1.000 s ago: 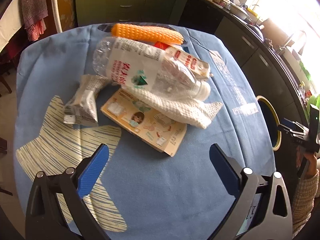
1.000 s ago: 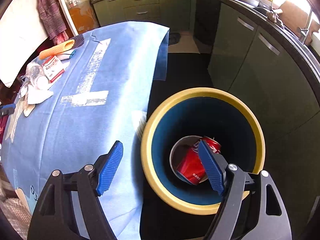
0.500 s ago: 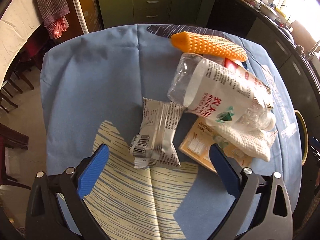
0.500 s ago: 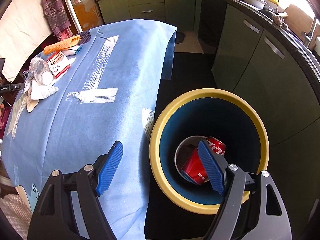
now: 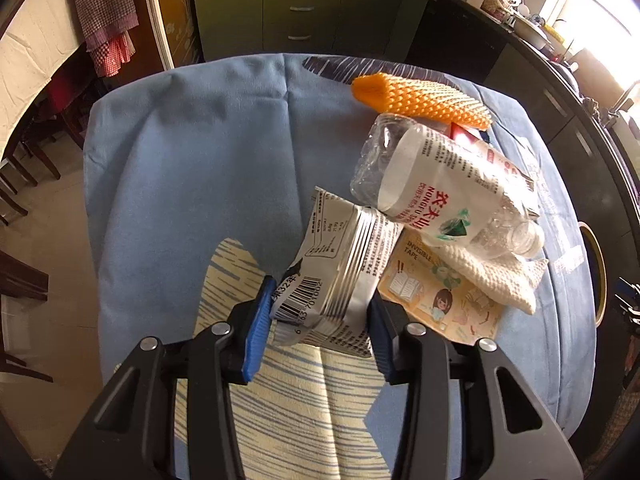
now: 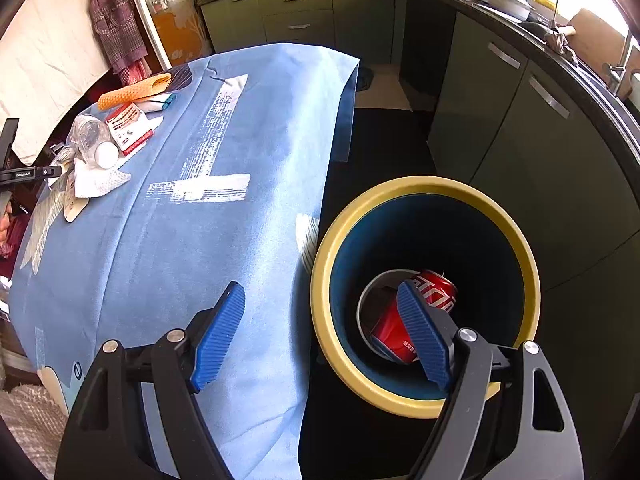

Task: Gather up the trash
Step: 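Grasp the silver foil snack packet with the left gripper, then carry the foil packet over the bin and open the left gripper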

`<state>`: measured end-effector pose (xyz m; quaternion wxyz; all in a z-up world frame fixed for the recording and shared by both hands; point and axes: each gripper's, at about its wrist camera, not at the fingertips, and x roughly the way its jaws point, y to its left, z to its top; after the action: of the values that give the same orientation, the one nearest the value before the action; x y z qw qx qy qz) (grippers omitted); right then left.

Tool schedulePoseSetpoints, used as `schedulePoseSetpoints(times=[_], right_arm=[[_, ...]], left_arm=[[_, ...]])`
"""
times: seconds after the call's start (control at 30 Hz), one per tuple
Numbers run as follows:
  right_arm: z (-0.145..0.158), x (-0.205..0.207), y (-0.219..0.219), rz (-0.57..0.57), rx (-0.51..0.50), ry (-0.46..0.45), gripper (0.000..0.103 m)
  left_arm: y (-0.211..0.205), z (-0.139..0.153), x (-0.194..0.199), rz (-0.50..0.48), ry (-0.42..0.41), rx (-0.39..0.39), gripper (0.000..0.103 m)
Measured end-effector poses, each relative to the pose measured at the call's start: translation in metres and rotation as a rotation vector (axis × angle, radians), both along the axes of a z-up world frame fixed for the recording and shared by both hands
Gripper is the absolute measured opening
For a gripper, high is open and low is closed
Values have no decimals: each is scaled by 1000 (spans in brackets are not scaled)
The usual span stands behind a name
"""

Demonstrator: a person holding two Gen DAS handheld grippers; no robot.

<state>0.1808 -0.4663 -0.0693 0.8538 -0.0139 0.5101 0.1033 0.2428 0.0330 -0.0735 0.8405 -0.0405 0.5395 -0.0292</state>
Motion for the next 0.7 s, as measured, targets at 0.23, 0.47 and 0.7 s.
schedulePoseSetpoints(times=[0.23,0.47,0.7], right_arm=[[8,-14,-9,-18,11,-25,78],[24,-40,-37,-95,-6,-65,78],[40,-82,-79,-185,-35,-95,82]], left_arm=[[-49,49,-51,-179,-73,46,42],[-176,71,-78,-510,-102,16,42],[-325,67,-70,-776,-107,-33,43]])
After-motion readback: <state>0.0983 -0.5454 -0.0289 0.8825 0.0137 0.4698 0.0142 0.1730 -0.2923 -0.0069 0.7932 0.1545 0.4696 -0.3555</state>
